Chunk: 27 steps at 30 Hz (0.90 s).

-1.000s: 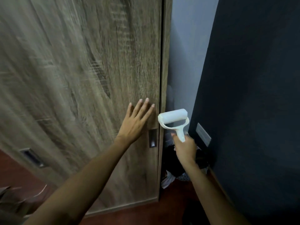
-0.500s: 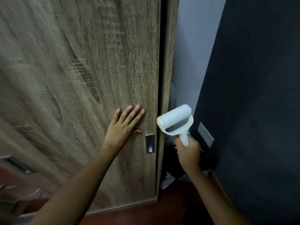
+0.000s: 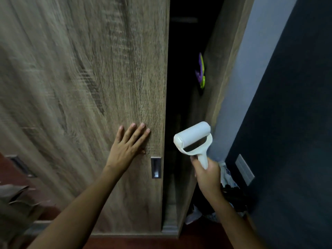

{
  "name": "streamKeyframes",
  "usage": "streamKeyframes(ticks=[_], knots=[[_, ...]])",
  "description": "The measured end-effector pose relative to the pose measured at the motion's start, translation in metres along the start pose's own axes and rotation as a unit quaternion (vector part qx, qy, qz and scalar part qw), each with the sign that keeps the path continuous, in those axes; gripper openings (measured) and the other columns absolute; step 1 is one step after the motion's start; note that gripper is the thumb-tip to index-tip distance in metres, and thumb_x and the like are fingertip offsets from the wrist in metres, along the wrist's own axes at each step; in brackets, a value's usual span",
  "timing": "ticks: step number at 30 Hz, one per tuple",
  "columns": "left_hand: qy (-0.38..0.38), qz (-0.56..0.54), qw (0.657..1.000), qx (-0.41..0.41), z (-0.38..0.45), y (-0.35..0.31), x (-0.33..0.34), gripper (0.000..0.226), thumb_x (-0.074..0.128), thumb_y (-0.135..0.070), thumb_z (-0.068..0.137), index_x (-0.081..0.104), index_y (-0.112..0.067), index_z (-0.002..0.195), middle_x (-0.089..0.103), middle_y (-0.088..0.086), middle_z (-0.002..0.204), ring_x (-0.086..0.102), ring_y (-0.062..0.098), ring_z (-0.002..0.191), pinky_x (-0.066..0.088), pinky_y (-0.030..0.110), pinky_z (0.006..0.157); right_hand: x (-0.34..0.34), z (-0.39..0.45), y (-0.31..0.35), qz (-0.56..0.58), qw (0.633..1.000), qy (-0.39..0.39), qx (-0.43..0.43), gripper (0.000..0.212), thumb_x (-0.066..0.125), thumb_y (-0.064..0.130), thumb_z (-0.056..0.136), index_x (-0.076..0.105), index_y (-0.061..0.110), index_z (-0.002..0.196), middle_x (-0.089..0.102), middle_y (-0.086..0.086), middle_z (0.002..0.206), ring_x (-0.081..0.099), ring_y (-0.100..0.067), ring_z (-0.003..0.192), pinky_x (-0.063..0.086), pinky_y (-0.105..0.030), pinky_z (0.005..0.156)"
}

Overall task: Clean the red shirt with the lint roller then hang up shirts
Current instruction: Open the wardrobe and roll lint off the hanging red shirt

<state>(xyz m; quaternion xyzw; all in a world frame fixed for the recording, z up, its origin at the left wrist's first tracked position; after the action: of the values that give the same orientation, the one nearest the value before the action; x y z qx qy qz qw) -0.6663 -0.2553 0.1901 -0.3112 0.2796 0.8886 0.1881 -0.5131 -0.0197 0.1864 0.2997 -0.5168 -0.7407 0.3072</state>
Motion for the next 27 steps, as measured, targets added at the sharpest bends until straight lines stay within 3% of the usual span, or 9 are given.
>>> streamKeyframes(ticks=[4,9,12,16,20,27], knots=[[0.048,-0.004,0.997,-0.054,-0.03,0.04,-0.007,0.089,0.066,-0.023,0.087,0.007,-0.021,0.154,-0.008,0.002,0.162,-0.006,0.032,0.148,0.007,0.055,0.118,0.033,0.002,0.014,0.0,1.0,0.025,-0.002,0.04,0.066,0.016,0.087,0.046,-0.003,0.058,0.046,-0.015,0.05,0.044,-0.019,0.049,0.035,-0.032,0.049],[0.042,-0.053,0.978,-0.199,-0.023,0.054,-0.035,0.08,0.041,-0.055,0.089,0.007,-0.023,0.154,0.001,0.015,0.161,-0.005,0.039,0.146,0.006,0.065,0.112,0.077,-0.001,0.04,0.026,0.999,0.024,0.013,0.038,0.063,0.016,0.087,0.045,-0.003,0.06,0.045,-0.011,0.051,0.043,-0.018,0.049,0.033,-0.031,0.049],[0.0,-0.053,0.977,-0.207,0.02,0.065,-0.051,0.091,0.051,-0.057,0.086,0.001,-0.021,0.153,0.005,0.02,0.159,0.003,0.04,0.146,0.011,0.064,0.112,0.103,-0.004,0.061,0.048,0.998,0.029,0.001,0.036,0.063,0.01,0.088,0.046,0.001,0.057,0.045,-0.012,0.05,0.042,-0.018,0.047,0.032,-0.027,0.045],[-0.006,-0.05,0.973,-0.225,0.025,0.096,-0.053,0.11,0.063,-0.049,0.078,-0.012,-0.019,0.152,-0.003,0.021,0.158,0.0,0.041,0.146,0.011,0.067,0.112,0.126,-0.002,0.076,0.07,0.997,0.039,-0.01,0.035,0.063,0.008,0.087,0.047,-0.001,0.058,0.044,-0.011,0.049,0.041,-0.018,0.045,0.03,-0.028,0.044],[-0.001,-0.049,0.972,-0.231,0.009,0.121,-0.049,0.107,0.063,-0.047,0.079,-0.009,-0.018,0.152,0.001,0.023,0.158,0.002,0.042,0.146,0.016,0.067,0.111,0.141,0.001,0.08,0.057,0.997,0.058,-0.005,0.034,0.062,0.009,0.088,0.049,-0.001,0.058,0.045,-0.009,0.047,0.043,-0.012,0.04,0.034,-0.025,0.042],[0.025,-0.026,0.964,-0.264,-0.023,0.175,-0.054,0.109,0.074,-0.039,0.076,0.001,-0.012,0.152,0.0,0.024,0.158,0.002,0.043,0.146,0.023,0.061,0.113,0.177,-0.003,0.077,0.047,0.996,0.073,0.021,0.033,0.063,0.015,0.086,0.05,0.002,0.059,0.049,-0.008,0.048,0.048,-0.018,0.044,0.038,-0.031,0.049]])
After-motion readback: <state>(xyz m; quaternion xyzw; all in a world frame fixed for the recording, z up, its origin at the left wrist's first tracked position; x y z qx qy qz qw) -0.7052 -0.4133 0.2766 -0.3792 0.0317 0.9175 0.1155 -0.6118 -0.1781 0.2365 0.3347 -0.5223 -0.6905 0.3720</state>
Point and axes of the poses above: each hand's wrist, its own z-axis towards the middle knuckle, its own x-axis out of the palm, y = z × x, the point moved 4 cm from there along z, towards the middle knuckle
